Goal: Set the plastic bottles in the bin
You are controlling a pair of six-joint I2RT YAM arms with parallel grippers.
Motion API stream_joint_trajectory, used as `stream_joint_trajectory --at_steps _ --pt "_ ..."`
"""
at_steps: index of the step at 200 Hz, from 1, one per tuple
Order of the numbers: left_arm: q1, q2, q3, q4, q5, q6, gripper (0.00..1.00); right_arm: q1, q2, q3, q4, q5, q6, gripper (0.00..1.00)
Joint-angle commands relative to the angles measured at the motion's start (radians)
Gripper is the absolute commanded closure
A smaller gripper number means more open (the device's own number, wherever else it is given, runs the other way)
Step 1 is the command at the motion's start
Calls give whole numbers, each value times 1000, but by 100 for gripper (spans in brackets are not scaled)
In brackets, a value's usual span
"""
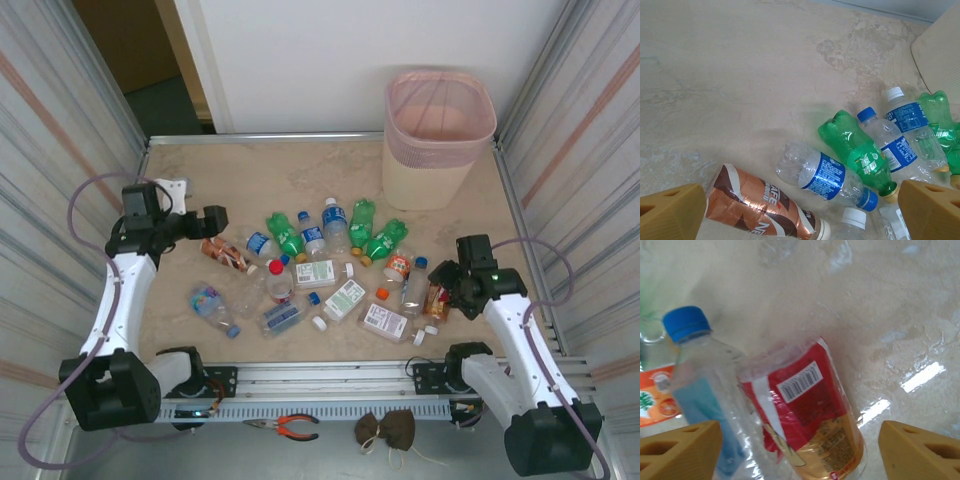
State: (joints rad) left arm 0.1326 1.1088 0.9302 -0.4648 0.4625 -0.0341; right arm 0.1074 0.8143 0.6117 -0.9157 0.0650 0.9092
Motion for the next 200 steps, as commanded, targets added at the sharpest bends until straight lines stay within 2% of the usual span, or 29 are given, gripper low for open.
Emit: stream_joint_trajectory --at_steps 1,62,164,200 --pt "14 -28 -13 34 39 -13 1 7 -6 -40 16 20 50 23" --pt "36 -20 -13 38 48 -18 1 7 51 -91 101 26 35 25" --pt "53 -9 -11 35 44 -20 1 -15 144 -134 224 32 17 35" --pt "65 -10 -14 38 51 -25 1 -35 158 -148 242 26 9 35"
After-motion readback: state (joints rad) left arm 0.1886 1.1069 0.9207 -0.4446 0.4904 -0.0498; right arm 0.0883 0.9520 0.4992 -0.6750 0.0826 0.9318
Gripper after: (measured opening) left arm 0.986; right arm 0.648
